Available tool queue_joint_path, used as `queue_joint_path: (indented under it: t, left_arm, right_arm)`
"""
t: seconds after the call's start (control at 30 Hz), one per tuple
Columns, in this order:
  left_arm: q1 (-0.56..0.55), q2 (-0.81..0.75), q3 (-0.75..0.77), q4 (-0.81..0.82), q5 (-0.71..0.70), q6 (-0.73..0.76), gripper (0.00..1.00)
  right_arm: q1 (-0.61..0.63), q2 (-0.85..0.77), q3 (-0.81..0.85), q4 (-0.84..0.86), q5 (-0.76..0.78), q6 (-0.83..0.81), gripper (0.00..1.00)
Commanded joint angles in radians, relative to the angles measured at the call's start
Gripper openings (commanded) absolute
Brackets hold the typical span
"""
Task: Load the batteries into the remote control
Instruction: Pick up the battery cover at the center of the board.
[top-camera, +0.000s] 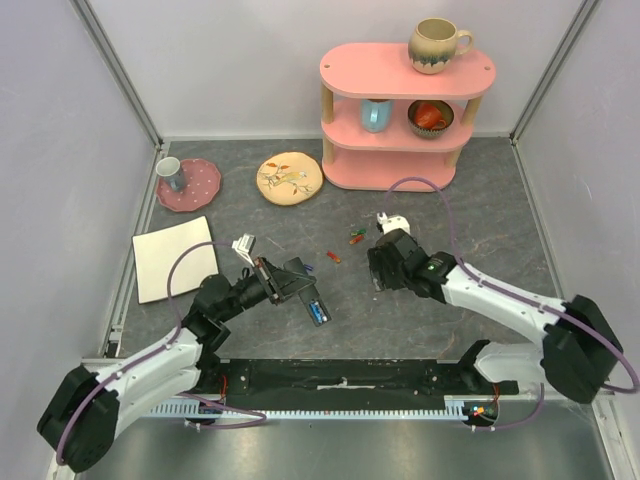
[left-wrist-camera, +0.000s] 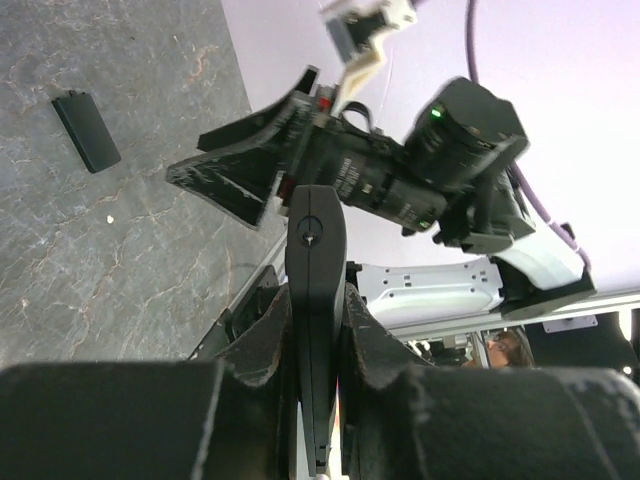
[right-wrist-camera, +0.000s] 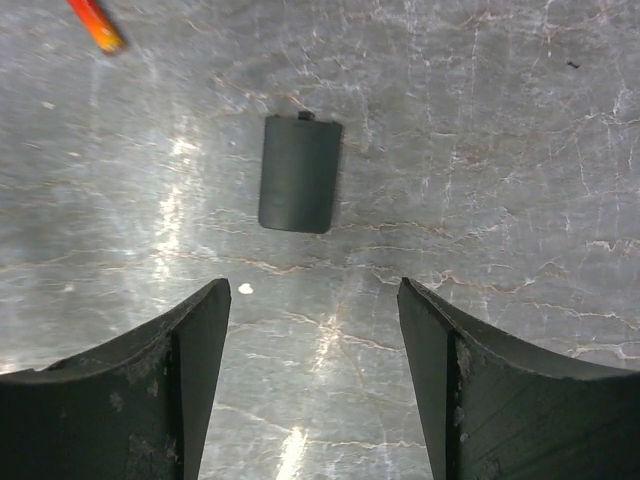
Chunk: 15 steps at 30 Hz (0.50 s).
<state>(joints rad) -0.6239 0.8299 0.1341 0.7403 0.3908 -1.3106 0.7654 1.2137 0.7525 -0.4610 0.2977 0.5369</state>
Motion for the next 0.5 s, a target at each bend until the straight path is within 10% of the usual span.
queue_joint_path:
  t: [0.0, 0.47]
  left_arm:
    - [0.003, -0.135, -0.037, -0.117, -0.043, 0.071, 0.02]
    - [0.003, -0.221, -0.088, -0.151, -0.055, 0.059, 0.02]
  right_arm:
    - [0.000, 0.111, 0.063, 0.039, 0.046, -0.066, 0.75]
    - [-0.014, 0.398, 0.151, 0.111, 0.017, -0.133, 0.70]
